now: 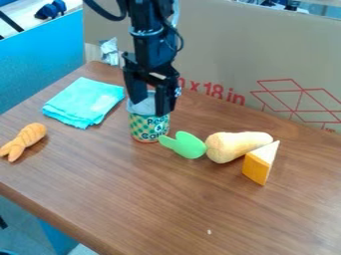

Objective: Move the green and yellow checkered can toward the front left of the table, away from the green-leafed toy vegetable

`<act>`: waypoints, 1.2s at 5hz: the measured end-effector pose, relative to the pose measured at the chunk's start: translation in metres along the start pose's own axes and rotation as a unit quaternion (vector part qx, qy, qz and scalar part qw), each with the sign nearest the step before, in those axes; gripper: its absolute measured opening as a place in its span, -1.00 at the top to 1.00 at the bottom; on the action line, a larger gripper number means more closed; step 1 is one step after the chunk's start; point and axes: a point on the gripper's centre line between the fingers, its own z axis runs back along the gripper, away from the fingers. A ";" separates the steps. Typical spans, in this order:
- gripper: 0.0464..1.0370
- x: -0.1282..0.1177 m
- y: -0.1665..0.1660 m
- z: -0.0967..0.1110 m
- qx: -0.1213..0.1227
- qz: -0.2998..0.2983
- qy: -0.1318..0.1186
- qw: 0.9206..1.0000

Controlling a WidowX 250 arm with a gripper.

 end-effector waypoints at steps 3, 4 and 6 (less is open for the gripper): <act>-0.95 0.026 0.011 -0.020 0.047 0.003 0.029 0.998; -0.95 0.031 0.012 -0.028 0.061 0.008 0.033 0.998; -0.94 0.029 0.012 -0.032 0.076 0.012 0.026 0.997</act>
